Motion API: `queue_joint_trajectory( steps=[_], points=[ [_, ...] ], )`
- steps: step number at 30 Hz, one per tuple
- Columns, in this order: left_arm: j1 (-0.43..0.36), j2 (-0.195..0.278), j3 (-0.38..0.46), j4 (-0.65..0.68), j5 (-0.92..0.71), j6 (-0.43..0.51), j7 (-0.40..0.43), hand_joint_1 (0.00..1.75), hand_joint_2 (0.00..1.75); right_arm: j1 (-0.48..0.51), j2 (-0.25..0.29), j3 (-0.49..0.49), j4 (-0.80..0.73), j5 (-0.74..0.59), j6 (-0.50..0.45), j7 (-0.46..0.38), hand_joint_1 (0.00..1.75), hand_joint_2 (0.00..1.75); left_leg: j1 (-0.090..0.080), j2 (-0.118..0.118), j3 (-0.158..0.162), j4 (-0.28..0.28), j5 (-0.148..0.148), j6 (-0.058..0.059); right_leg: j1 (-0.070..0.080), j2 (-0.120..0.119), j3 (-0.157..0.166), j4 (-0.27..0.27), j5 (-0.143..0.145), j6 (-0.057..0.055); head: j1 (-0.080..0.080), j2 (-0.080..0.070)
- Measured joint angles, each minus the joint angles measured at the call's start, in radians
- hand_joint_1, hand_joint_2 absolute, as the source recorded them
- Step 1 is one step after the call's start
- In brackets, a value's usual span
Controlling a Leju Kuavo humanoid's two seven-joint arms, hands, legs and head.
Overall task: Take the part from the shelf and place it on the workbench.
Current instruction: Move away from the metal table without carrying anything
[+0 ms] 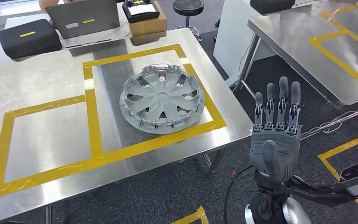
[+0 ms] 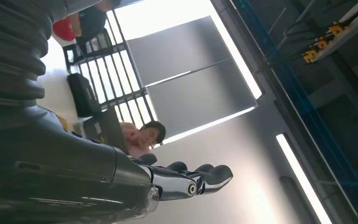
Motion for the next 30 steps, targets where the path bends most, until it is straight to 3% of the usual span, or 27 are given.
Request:
queue_joint_trajectory(
  steps=[1, 2, 3, 5, 6, 7, 9, 11, 12, 13, 15, 16, 17, 18, 19, 21, 22, 23, 24, 26, 27, 28, 30],
  points=[
    [0.000, 0.000, 0.000, 0.000, -0.006, -0.003, 0.006, 0.00, 0.00, 0.008, 0.000, 0.000, -0.002, 0.005, -0.006, 0.004, 0.00, 1.75, 0.006, 0.001, -0.011, 0.059, -0.032, -0.008, -0.003, -0.001, -0.015, 0.002, 0.011, 0.004, -0.003, 0.000],
    [0.001, 0.000, -0.001, 0.000, -0.012, -0.006, 0.015, 0.00, 0.00, 0.015, 0.000, 0.001, -0.005, 0.010, -0.013, 0.007, 0.00, 1.75, 0.012, 0.002, -0.013, 0.100, -0.038, -0.017, -0.007, -0.002, -0.033, 0.006, 0.021, 0.008, -0.005, 0.000],
    [0.001, 0.001, -0.001, 0.000, -0.018, -0.011, 0.025, 0.00, 0.00, 0.024, 0.000, 0.001, -0.008, 0.014, -0.021, 0.009, 0.00, 1.75, 0.018, 0.003, -0.001, 0.114, -0.022, -0.026, -0.012, -0.003, -0.051, 0.012, 0.030, 0.015, -0.006, 0.000],
    [0.001, 0.003, -0.004, 0.000, -0.029, -0.022, 0.045, 0.00, 0.00, 0.045, 0.000, 0.002, -0.013, 0.017, -0.039, 0.012, 0.00, 1.75, 0.032, 0.008, 0.069, 0.047, 0.037, -0.047, -0.025, -0.005, -0.090, 0.037, 0.041, 0.029, -0.009, 0.000],
    [0.000, 0.002, -0.006, -0.001, -0.033, -0.027, 0.054, 0.00, 0.00, 0.056, 0.000, 0.002, -0.016, 0.017, -0.048, 0.012, 0.00, 1.75, 0.036, 0.011, 0.118, -0.017, 0.044, -0.058, -0.029, -0.005, -0.109, 0.055, 0.043, 0.037, -0.016, 0.000],
    [-0.001, 0.003, -0.008, -0.001, -0.036, -0.030, 0.060, 0.00, 0.00, 0.066, 0.000, 0.002, -0.020, 0.017, -0.054, 0.012, 0.00, 1.75, 0.040, 0.012, 0.155, -0.073, 0.037, -0.060, -0.031, -0.004, -0.125, 0.072, 0.045, 0.044, -0.021, 0.000],
    [-0.001, 0.004, -0.009, -0.002, -0.039, -0.036, 0.069, 0.00, 0.00, 0.084, 0.000, 0.003, -0.029, 0.016, -0.067, 0.008, 0.00, 1.75, 0.037, 0.011, 0.185, -0.127, 0.009, -0.043, -0.031, -0.003, -0.141, 0.095, 0.051, 0.057, -0.026, 0.000],
    [-0.001, 0.007, -0.012, -0.002, -0.044, -0.044, 0.076, 0.00, 0.00, 0.101, 0.001, 0.004, -0.033, 0.011, -0.081, 0.000, 0.00, 1.75, 0.035, 0.009, 0.172, -0.126, 0.015, -0.013, -0.034, -0.003, -0.145, 0.099, 0.058, 0.066, -0.020, 0.000],
    [-0.002, 0.008, -0.014, -0.002, -0.047, -0.049, 0.080, 0.00, 0.00, 0.110, 0.001, 0.004, -0.033, 0.007, -0.088, -0.004, 0.00, 1.75, 0.034, 0.008, 0.164, -0.125, 0.024, 0.000, -0.037, -0.001, -0.150, 0.108, 0.042, 0.070, -0.017, 0.000],
    [-0.003, 0.009, -0.016, -0.002, -0.050, -0.055, 0.083, 0.00, 0.00, 0.118, 0.002, 0.003, -0.034, 0.004, -0.093, -0.008, 0.00, 1.75, 0.034, 0.006, 0.152, -0.125, 0.034, 0.010, -0.038, 0.002, -0.158, 0.135, 0.007, 0.074, -0.015, 0.000],
    [-0.004, 0.010, -0.021, -0.002, -0.057, -0.069, 0.089, 0.00, 0.00, 0.128, 0.002, 0.003, -0.034, -0.001, -0.099, -0.016, 0.00, 1.75, 0.029, 0.002, 0.124, -0.124, 0.058, 0.023, -0.039, 0.009, -0.179, 0.242, -0.098, 0.080, -0.002, 0.000],
    [-0.004, 0.011, -0.024, -0.002, -0.061, -0.075, 0.091, 0.00, 0.00, 0.131, 0.002, 0.003, -0.034, -0.003, -0.100, -0.020, 0.00, 1.75, 0.026, 0.001, 0.110, -0.124, 0.070, 0.026, -0.039, 0.010, -0.186, 0.304, -0.139, 0.080, 0.005, 0.000],
    [-0.004, 0.012, -0.028, -0.002, -0.065, -0.080, 0.093, 0.00, 0.00, 0.132, 0.003, 0.003, -0.033, -0.004, -0.101, -0.023, 0.00, 1.75, 0.021, 0.000, 0.095, -0.124, 0.081, 0.028, -0.038, 0.011, -0.186, 0.351, -0.158, 0.078, 0.012, 0.000],
    [-0.004, 0.012, -0.031, -0.002, -0.068, -0.084, 0.094, 0.00, 0.00, 0.133, 0.004, 0.003, -0.033, -0.005, -0.101, -0.027, 0.00, 1.75, 0.016, -0.001, 0.081, -0.123, 0.093, 0.030, -0.036, 0.011, -0.174, 0.370, -0.154, 0.072, 0.017, 0.000],
    [-0.004, 0.013, -0.033, -0.002, -0.070, -0.087, 0.094, 0.00, 0.00, 0.134, 0.004, 0.003, -0.032, -0.006, -0.100, -0.031, 0.00, 1.75, 0.010, -0.001, 0.067, -0.123, 0.104, 0.031, -0.033, 0.012, -0.147, 0.352, -0.132, 0.062, 0.021, 0.000],
    [-0.004, 0.014, -0.037, -0.003, -0.074, -0.091, 0.093, 0.00, 0.00, 0.133, 0.005, 0.003, -0.033, -0.006, -0.100, -0.039, 0.00, 1.75, 0.001, -0.002, 0.046, -0.123, 0.124, 0.032, -0.018, 0.014, -0.052, 0.228, -0.089, 0.032, 0.023, 0.000],
    [-0.004, 0.014, -0.039, -0.004, -0.075, -0.091, 0.091, 0.00, 0.00, 0.132, 0.005, 0.003, -0.033, -0.006, -0.099, -0.042, 0.00, 1.75, -0.001, -0.001, 0.039, -0.124, 0.133, 0.031, -0.010, 0.014, 0.000, 0.149, -0.085, 0.016, 0.023, 0.000],
    [-0.005, 0.014, -0.040, -0.006, -0.075, -0.091, 0.089, 0.00, 0.00, 0.131, 0.005, 0.002, -0.034, -0.006, -0.099, -0.044, 0.00, 1.75, -0.001, -0.001, 0.035, -0.125, 0.143, 0.027, -0.002, 0.015, 0.037, 0.089, -0.087, 0.007, 0.022, 0.000],
    [-0.005, 0.013, -0.042, -0.008, -0.075, -0.092, 0.087, 0.00, 0.00, 0.131, 0.005, 0.001, -0.035, -0.006, -0.098, -0.045, 0.00, 1.75, 0.001, 0.000, 0.033, -0.127, 0.152, 0.022, 0.004, 0.016, 0.057, 0.051, -0.092, 0.003, 0.021, 0.000],
    [-0.004, 0.014, -0.044, -0.010, -0.075, -0.093, 0.083, 0.00, 0.00, 0.131, 0.005, 0.000, -0.036, -0.005, -0.099, -0.047, 0.00, 1.75, 0.005, 0.003, 0.028, -0.133, 0.169, 0.010, 0.006, 0.016, 0.057, 0.028, -0.074, 0.006, 0.024, 0.000],
    [-0.004, 0.014, -0.046, -0.010, -0.076, -0.093, 0.081, 0.00, 0.00, 0.131, 0.005, 0.000, -0.037, -0.004, -0.100, -0.047, 0.00, 1.75, 0.007, 0.003, 0.024, -0.130, 0.161, 0.005, 0.005, 0.014, 0.052, 0.019, -0.059, 0.005, 0.025, 0.000],
    [-0.002, 0.014, -0.049, -0.010, -0.077, -0.094, 0.079, 0.00, 0.00, 0.131, 0.005, 0.000, -0.037, -0.002, -0.102, -0.047, 0.00, 1.75, 0.007, 0.003, 0.016, -0.113, 0.134, 0.001, 0.002, 0.013, 0.043, 0.011, -0.042, 0.004, 0.023, 0.000],
    [-0.001, 0.014, -0.055, -0.010, -0.080, -0.096, 0.076, 0.00, 0.00, 0.132, 0.004, -0.002, -0.038, 0.002, -0.109, -0.047, 0.00, 1.75, 0.009, 0.003, -0.007, -0.027, 0.033, -0.007, -0.001, 0.010, 0.015, 0.005, -0.015, 0.003, 0.012, 0.000]
  ],
)
